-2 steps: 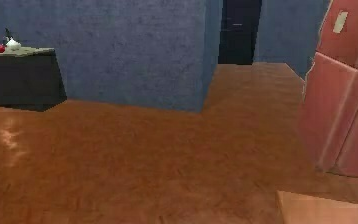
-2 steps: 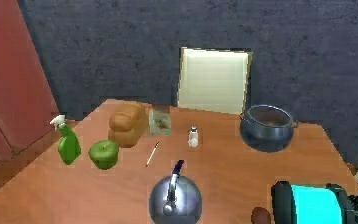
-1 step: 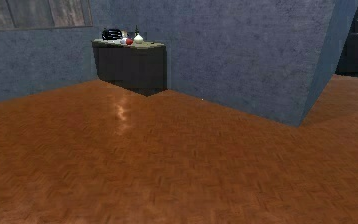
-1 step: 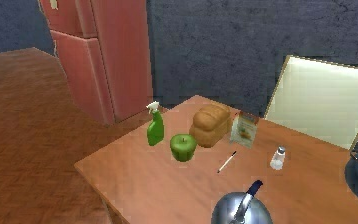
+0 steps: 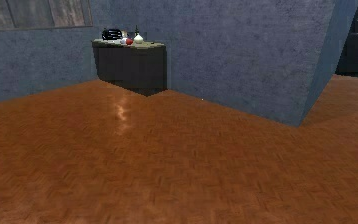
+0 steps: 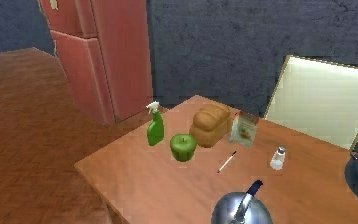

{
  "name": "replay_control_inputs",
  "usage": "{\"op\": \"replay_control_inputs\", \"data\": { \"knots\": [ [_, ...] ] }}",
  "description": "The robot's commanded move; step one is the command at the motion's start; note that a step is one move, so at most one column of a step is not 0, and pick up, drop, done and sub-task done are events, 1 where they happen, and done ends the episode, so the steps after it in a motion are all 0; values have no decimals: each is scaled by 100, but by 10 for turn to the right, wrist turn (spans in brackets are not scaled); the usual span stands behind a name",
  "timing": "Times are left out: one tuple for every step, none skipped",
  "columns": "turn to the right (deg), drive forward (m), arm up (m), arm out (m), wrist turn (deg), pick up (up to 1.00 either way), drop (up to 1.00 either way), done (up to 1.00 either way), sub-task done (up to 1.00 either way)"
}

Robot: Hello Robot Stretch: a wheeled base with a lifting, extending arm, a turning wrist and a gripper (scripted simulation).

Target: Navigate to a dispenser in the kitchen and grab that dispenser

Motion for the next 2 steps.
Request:
{"op": "replay_control_inputs", "data": {
  "knots": [
    [0, 0, 34, 0, 0, 0, 0, 0, 0],
    [0, 0, 0, 50, 0, 0, 0, 0, 0]
  ]
}}
